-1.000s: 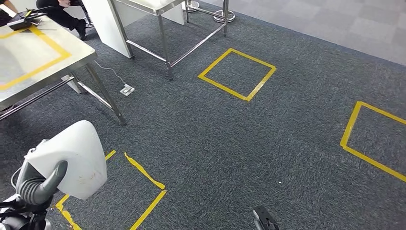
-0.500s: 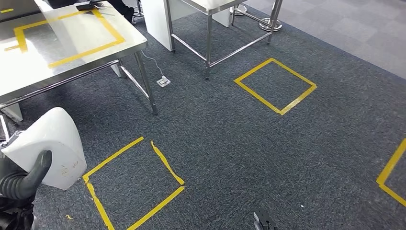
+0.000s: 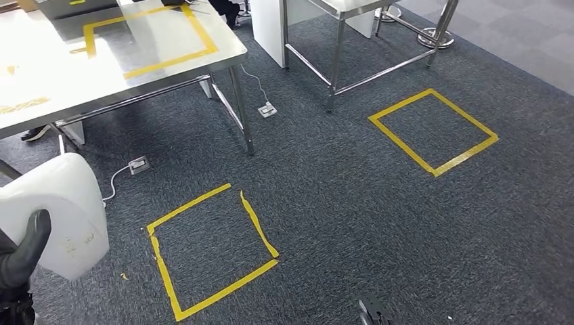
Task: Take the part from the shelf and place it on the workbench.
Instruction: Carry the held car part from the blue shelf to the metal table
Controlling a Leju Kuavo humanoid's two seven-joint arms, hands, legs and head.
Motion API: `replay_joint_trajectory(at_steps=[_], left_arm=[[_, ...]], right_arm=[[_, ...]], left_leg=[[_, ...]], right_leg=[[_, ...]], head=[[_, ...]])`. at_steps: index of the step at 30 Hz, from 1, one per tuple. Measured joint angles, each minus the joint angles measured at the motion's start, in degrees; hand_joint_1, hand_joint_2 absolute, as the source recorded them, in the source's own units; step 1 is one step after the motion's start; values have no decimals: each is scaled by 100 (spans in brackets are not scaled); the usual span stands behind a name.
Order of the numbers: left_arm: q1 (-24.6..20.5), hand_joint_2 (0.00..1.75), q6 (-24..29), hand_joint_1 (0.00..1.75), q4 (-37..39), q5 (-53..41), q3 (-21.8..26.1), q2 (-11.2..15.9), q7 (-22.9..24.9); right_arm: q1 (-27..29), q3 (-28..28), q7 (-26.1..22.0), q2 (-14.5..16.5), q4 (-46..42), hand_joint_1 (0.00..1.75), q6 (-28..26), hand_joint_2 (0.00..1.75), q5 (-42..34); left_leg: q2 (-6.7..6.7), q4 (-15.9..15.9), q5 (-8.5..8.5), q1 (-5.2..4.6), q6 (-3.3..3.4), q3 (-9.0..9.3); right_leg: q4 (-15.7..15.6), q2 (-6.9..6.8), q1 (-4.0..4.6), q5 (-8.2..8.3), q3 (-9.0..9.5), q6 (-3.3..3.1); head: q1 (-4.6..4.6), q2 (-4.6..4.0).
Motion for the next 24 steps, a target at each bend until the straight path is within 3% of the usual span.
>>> replay_joint_trajectory(at_steps=[2, 3, 5, 6, 8, 10, 11, 12, 13, 14, 16, 18, 20, 22, 24], left_arm=[[-3, 175, 180, 175, -55, -151, -2, -6, -56], [-5, 175, 275, 175, -83, -215, -3, -9, -77], [-9, 175, 427, 175, -137, -255, -4, -15, -75], [-10, 175, 482, 175, -162, -247, -4, -18, -66], [-33, 175, 555, 175, -195, -215, -4, -26, -44], [-48, 175, 579, 175, -201, -202, -3, -38, -35], [-45, 175, 581, 175, -200, -201, -2, -44, -33], [-41, 175, 585, 175, -199, -185, -2, -49, -33], [-39, 175, 594, 175, -197, -153, -2, -52, -35], [-38, 175, 608, 175, -197, -108, -2, -54, -38], [-40, 175, 644, 175, -197, -15, -2, -60, -46], [-43, 175, 672, 175, -193, 29, -3, -66, -51], [-29, 175, 683, 175, -188, 42, -4, -69, -66], [-4, 175, 692, 175, -178, 44, -5, -67, -93], [-1, 175, 700, 175, -148, 44, -7, -65, -115]], right_arm=[[-5, 0, -1, 7, 0, 0, 0, 0, 4], [-8, -1, 1, 8, 0, 0, 0, 0, 8], [-23, -1, 4, 11, -1, 0, 1, 0, 25], [-34, -1, 6, 11, -1, 0, 1, 0, 34], [-48, -1, 9, 10, -2, 0, 2, 0, 44], [-38, -1, 16, 10, -2, 0, 2, 0, 49], [-29, -2, 20, 10, -2, 0, 2, 0, 50], [-23, -2, 23, 10, -2, 0, 2, 0, 52], [-21, -2, 24, 9, -2, 0, 1, 0, 52], [-23, -2, 24, 9, -2, 0, -4, 0, 52], [-28, -2, 21, 8, -2, 0, -18, 0, 54], [-30, -3, 20, 9, -2, 0, -31, 0, 51], [-34, -22, 20, 11, -2, 0, -39, 0, 4], [-38, -65, 11, 19, -2, 0, -48, 0, -59], [-24, -108, 1, 25, -2, 0, -61, 0, -92]], left_leg=[[254, -625, 192, -46, 87, 348], [314, -737, 201, -69, 131, 402], [181, -756, 218, -73, 203, 387], [106, -779, 236, -55, 236, 390], [-31, -823, 276, -7, 304, 410], [-171, -822, 289, 7, 337, 393], [-253, -813, 289, 7, 341, 383], [-340, -800, 288, 7, 341, 374], [-428, -783, 285, 8, 336, 369], [-512, -762, 280, 12, 326, 367], [-666, -715, 261, 16, 280, 350], [-790, -693, 264, 17, 204, 313], [-881, -727, 296, 25, 116, 290], [-715, -664, 251, 25, 51, 238], [-374, -197, -16, 17, 6, 13]], right_leg=[[12, -121, 26, -38, 36, 51], [10, -178, 38, -49, 51, 80], [-11, -303, 48, -63, 86, 142], [9, -271, 41, -94, 94, 177], [326, 25, 20, -308, -28, 240], [1066, 354, -2, -662, -379, 275], [1412, 413, -5, -777, -558, 284], [1591, 434, -7, -786, -666, 286], [1547, 444, -9, -681, -670, 282], [1277, 472, -15, -484, -562, 275], [495, 673, -32, -123, -223, 258], [90, 818, -32, -22, -53, 233], [60, 754, -18, -19, -42, 172], [7, 669, -25, 23, -7, 80], [-33, 589, -30, 50, 16, 18]], head=[[5, 0], [8, 0], [11, 0], [15, 0], [38, 0], [69, 0], [80, 0], [84, 0], [86, 0], [88, 0], [90, 0], [90, 0], [90, 0], [69, 0], [26, 0]])
